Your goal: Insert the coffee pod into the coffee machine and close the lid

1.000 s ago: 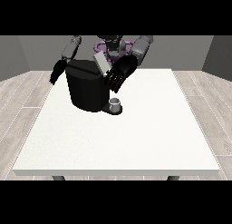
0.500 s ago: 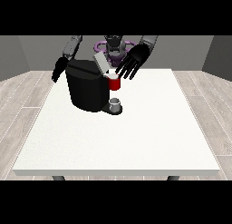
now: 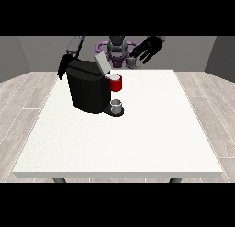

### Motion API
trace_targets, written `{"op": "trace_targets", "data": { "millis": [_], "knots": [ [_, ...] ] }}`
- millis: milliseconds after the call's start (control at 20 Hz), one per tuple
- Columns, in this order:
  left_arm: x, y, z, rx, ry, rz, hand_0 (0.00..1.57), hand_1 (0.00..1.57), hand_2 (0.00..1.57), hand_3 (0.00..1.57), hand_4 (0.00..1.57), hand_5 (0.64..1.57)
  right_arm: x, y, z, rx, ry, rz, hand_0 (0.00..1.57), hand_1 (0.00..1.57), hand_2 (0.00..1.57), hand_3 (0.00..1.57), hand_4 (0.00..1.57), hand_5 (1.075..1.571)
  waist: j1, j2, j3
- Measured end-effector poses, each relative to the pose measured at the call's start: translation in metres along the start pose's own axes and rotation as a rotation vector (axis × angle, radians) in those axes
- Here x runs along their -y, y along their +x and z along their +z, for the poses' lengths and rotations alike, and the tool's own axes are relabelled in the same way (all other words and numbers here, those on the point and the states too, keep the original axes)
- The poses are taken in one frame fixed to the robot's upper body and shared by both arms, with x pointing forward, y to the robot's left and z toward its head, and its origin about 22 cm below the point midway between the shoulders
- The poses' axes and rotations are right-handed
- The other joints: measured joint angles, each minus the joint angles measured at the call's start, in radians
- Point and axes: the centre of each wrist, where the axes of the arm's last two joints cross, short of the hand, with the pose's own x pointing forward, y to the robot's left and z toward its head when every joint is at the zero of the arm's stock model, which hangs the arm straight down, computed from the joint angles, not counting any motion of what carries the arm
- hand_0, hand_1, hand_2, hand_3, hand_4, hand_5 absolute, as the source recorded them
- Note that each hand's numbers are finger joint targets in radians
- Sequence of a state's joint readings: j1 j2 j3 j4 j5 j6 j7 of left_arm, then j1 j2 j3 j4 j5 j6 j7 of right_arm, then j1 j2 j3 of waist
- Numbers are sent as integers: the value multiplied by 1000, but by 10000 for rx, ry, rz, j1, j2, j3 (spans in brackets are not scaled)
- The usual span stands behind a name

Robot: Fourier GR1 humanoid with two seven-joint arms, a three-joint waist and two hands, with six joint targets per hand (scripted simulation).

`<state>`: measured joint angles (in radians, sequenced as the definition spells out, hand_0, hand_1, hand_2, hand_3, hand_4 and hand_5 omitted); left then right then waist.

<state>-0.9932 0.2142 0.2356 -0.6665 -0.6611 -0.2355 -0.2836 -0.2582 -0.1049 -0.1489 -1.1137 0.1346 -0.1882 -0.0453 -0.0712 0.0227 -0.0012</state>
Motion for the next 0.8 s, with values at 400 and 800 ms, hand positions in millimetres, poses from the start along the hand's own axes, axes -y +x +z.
{"op": "trace_targets", "data": {
  "millis": [400,800],
  "knots": [
    [100,-81,66,-1327,208,4986,0,0,0,0,372,1571,13,-39,30,-820,-257,-131,0,0,0,0,0,1571,1168,-2003,4],
    [145,-111,114,-2717,156,6183,0,0,0,0,390,1571,-5,10,16,445,1292,-583,0,0,0,0,196,1571,1583,-3085,10]
  ]
}}
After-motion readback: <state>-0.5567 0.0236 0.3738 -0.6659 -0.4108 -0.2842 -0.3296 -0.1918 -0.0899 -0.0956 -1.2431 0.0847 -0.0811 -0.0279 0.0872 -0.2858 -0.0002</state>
